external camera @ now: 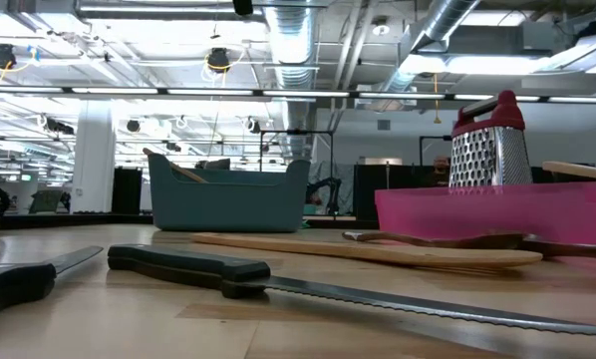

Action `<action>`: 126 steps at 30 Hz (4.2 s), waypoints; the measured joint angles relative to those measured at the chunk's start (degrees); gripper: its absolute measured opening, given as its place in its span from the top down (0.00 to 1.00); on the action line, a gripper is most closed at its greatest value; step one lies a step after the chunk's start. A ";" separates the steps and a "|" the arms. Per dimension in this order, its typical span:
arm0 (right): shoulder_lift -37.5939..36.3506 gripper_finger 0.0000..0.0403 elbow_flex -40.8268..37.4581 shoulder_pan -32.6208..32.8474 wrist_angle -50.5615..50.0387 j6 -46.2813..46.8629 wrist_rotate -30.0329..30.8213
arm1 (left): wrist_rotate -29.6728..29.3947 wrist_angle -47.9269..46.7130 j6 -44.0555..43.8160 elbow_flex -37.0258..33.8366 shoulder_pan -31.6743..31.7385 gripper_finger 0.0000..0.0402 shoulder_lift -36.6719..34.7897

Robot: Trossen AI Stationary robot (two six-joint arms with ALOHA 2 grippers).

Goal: Pick & Place Kitchen Items
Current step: Put the wooden slotted spatula into the yellow bin

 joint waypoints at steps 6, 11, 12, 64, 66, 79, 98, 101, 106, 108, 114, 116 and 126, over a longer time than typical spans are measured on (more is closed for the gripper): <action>0.00 0.38 0.00 0.00 -0.03 0.32 0.00 | 0.00 -0.01 0.57 -0.01 -1.75 0.98 0.00; 0.00 0.38 0.00 -0.06 -0.04 0.34 0.00 | -2.26 0.13 -8.30 -0.02 -3.36 0.98 0.00; 0.00 0.38 0.00 -0.07 -0.03 0.34 0.00 | -3.27 0.17 -12.35 -0.02 -3.61 0.98 0.00; 2.10 0.38 -0.11 -0.37 2.28 7.07 5.58 | 17.69 0.82 -200.20 -0.07 10.17 0.98 -1.64; 3.75 0.38 0.10 -1.21 5.48 11.11 7.31 | 17.61 0.81 -197.34 -0.07 10.38 0.98 -1.64; 13.44 0.38 0.07 -3.98 19.12 16.25 5.29 | 17.77 0.62 -189.37 -0.04 12.30 0.98 -1.64; 13.49 0.31 0.11 -6.75 22.36 13.87 3.28 | 17.07 -3.44 -179.66 -0.04 16.47 0.98 -1.32; 13.49 0.31 0.11 -7.13 22.26 13.87 3.28 | 16.48 -3.76 -178.42 -0.04 16.54 0.98 -1.25; 13.49 0.31 0.11 -7.32 21.69 13.87 3.28 | 15.67 -3.92 -176.84 -0.04 16.52 0.98 -1.27; 13.49 0.31 0.11 -7.33 20.97 13.87 3.30 | 15.67 -3.93 -176.81 -0.04 16.52 0.98 -1.27; 13.49 0.31 0.11 -7.72 20.87 13.41 3.55 | 14.81 -3.92 -176.79 -0.04 16.52 0.98 -1.27; 13.49 0.31 0.11 -8.00 20.87 13.39 3.72 | 14.68 -3.93 -176.78 -0.04 16.52 0.98 -1.27; 17.73 0.31 0.09 -10.37 22.87 14.35 3.41 | 14.19 -3.60 -176.77 0.00 16.52 0.98 -0.37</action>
